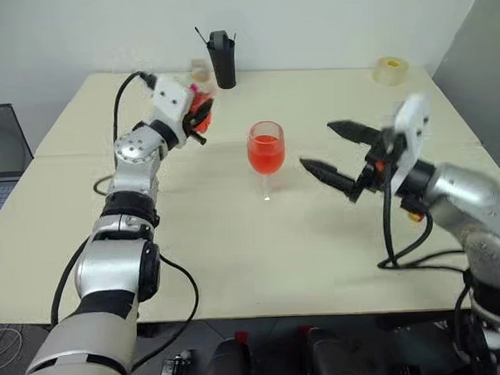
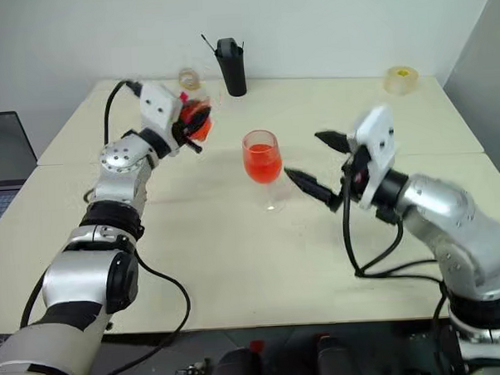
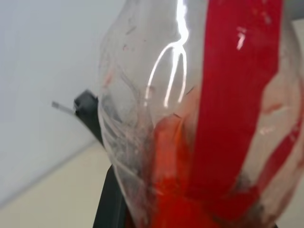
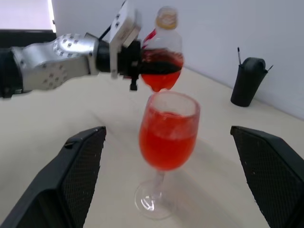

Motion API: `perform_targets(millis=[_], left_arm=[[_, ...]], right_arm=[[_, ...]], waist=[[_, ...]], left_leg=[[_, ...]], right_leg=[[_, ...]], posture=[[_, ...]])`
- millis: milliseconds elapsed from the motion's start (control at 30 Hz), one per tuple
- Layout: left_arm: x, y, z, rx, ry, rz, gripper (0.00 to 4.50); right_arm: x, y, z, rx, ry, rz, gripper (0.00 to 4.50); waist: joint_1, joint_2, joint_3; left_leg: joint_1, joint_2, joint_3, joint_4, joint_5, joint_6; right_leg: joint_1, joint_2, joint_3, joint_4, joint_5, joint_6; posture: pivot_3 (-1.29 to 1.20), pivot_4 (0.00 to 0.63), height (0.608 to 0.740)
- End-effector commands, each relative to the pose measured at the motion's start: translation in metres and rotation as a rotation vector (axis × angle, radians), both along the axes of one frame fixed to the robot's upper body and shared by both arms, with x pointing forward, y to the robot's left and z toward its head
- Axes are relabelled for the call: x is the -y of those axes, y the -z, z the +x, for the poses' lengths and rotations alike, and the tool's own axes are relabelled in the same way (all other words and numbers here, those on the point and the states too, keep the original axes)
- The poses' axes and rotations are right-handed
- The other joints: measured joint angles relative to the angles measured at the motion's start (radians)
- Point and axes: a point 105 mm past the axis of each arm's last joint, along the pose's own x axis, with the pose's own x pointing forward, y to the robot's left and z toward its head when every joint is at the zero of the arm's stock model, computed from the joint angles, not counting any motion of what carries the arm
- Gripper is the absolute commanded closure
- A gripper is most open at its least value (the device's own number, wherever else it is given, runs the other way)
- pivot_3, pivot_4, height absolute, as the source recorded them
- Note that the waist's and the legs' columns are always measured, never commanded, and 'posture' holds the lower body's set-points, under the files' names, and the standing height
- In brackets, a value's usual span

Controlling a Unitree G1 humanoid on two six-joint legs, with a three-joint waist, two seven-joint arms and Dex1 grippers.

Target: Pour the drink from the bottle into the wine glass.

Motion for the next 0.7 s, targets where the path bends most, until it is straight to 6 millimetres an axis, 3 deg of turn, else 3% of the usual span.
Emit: perform_targets(millis=[33,100,233,400,533,700], left_arm=[[-0.033,0.004,-0.008,-0.028,-0.128,-0.215,3.7],[-0.048,0.025,-0.016,-0.063,-0.2,-0.255,3.7],[-0.061,0.041,-0.026,-0.079,-0.313,-0.296,3.7],[-0.054,0.054,-0.034,-0.1,-0.354,-0.336,3.7],[-0.052,0.07,-0.041,-0.139,-0.382,-0.357,3.7],[-0.054,0.081,-0.046,-0.166,-0.411,-0.352,1.97]], right_arm=[[-0.02,-0.027,-0.018,-0.007,-0.15,0.022,0.0],[-0.033,-0.032,-0.022,-0.037,-0.219,-0.005,0.0],[-0.049,-0.021,-0.025,-0.078,-0.273,-0.093,0.0],[-0.052,0.004,-0.017,-0.193,-0.255,-0.183,0.0],[-0.052,0.01,-0.017,-0.212,-0.259,-0.212,0.0],[-0.051,0.012,-0.016,-0.211,-0.251,-0.232,0.0]], waist=[[-0.002,0.0,0.0],[-0.006,0.0,0.0],[0.005,-0.004,-0.003],[0.018,-0.005,-0.003],[0.014,-0.004,-0.003],[0.01,-0.004,-0.003]], left_leg=[[-0.001,0.0,-0.001,0.0,0.0,0.0],[-0.001,0.0,-0.001,0.0,0.0,0.0],[-0.003,-0.001,-0.005,0.001,0.0,0.0],[-0.005,-0.003,-0.005,0.002,0.0,0.0],[-0.003,-0.001,-0.003,0.001,0.0,0.0],[-0.002,-0.001,-0.002,0.001,-0.001,0.001]], right_leg=[[0.0,0.0,-0.001,0.0,0.0,0.0],[-0.001,-0.002,0.0,0.0,0.0,0.0],[-0.001,-0.002,-0.001,0.0,0.0,0.0],[0.0,-0.002,-0.001,0.0,0.0,0.0],[0.0,-0.002,-0.001,0.0,0.0,0.0],[-0.001,-0.002,0.0,-0.001,0.0,0.0]], posture=[[0.0,0.15,0.74],[0.0,0.15,0.74],[0.0,0.15,0.74],[0.0,0.15,0.74],[0.0,0.15,0.74],[0.0,0.15,0.74]])
